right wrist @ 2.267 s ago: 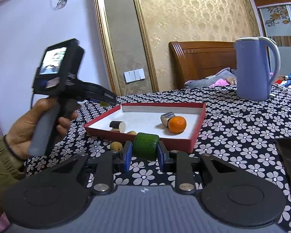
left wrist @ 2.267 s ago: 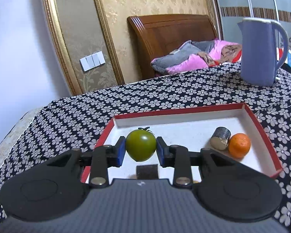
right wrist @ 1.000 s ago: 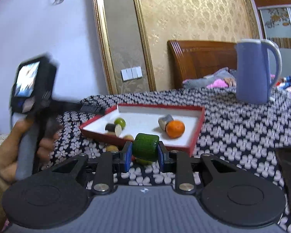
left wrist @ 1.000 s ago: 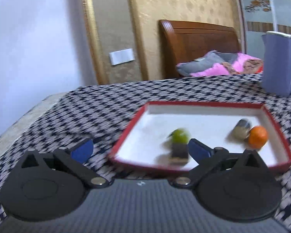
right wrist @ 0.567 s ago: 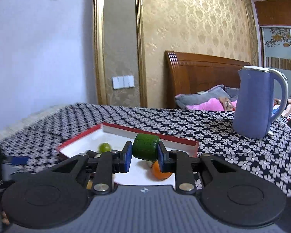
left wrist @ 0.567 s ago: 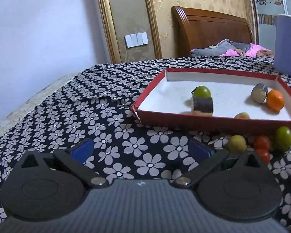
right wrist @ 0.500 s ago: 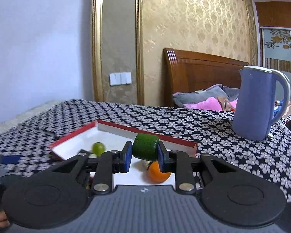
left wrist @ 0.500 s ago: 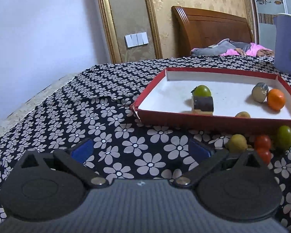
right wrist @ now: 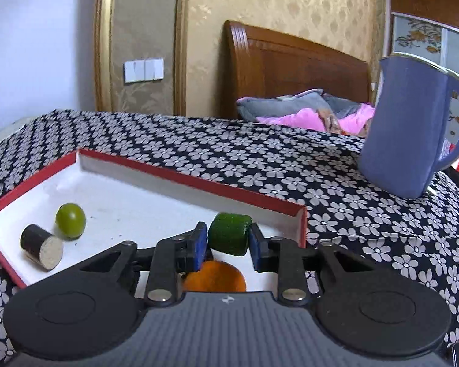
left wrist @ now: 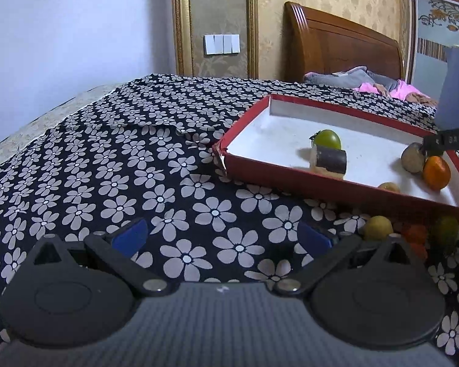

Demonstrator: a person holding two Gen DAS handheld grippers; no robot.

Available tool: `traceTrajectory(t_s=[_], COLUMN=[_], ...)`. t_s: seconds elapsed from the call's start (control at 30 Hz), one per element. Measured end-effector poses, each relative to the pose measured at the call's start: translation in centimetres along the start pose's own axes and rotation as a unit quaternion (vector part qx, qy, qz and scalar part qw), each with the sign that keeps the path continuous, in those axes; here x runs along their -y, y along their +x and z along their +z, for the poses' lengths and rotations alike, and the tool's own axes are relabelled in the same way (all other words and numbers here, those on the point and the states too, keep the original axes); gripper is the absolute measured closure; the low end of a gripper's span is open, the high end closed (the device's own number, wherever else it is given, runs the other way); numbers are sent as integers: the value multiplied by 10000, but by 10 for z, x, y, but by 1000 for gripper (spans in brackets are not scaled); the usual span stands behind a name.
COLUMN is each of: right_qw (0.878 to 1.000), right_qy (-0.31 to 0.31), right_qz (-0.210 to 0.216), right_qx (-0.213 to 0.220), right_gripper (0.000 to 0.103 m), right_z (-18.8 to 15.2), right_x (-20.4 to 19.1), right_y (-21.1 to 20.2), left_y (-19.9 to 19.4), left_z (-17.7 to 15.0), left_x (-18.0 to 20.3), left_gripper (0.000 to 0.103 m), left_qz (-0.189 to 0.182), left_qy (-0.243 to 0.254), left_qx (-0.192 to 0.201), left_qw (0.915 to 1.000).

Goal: Organize fruits
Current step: 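Lower the green cucumber piece into the tray and open the right tool, then grasp the brown round fruit with the left tool while the right tool approaches the large green tomato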

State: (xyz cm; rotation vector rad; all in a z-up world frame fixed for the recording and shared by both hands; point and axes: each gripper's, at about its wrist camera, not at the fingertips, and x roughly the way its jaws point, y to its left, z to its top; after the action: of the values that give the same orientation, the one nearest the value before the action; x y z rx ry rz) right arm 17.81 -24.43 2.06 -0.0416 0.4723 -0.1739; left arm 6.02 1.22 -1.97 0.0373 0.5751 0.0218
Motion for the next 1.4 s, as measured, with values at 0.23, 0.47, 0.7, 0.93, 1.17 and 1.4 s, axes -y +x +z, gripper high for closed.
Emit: traceTrajectory(t_s=[0.23, 0.47, 0.7, 0.93, 1.17, 1.4], right_qw=[9987, 9932, 9909, 9902, 9937, 9927], right_qy=[-49, -663, -664, -675, -375, 55], right_qz=[420, 953, 1150, 1178, 1050, 1192], right_qx=[298, 26, -242, -342, 66, 200], right_gripper=[71, 71, 71, 71, 71, 71], right_z=[-25, -70, -77, -74, -89, -102], right_x=[6, -18, -32, -40, -26, -10], right_y=[-70, -106, -91, -80, -115, -129], left_y=[1, 2, 2, 5, -9, -7], left_z=[0, 1, 1, 1, 15, 31], left_x=[1, -1, -3, -4, 12, 59], left_gripper=[0, 0, 0, 0, 0, 0], left_qz=[-15, -20, -52, -93, -407, -366], left_qy=[5, -49, -107, -108, 371, 831], left_qx=[-61, -84, -134, -177, -198, -264], left_qw=[10000, 10000, 9998, 9997, 9983, 9955])
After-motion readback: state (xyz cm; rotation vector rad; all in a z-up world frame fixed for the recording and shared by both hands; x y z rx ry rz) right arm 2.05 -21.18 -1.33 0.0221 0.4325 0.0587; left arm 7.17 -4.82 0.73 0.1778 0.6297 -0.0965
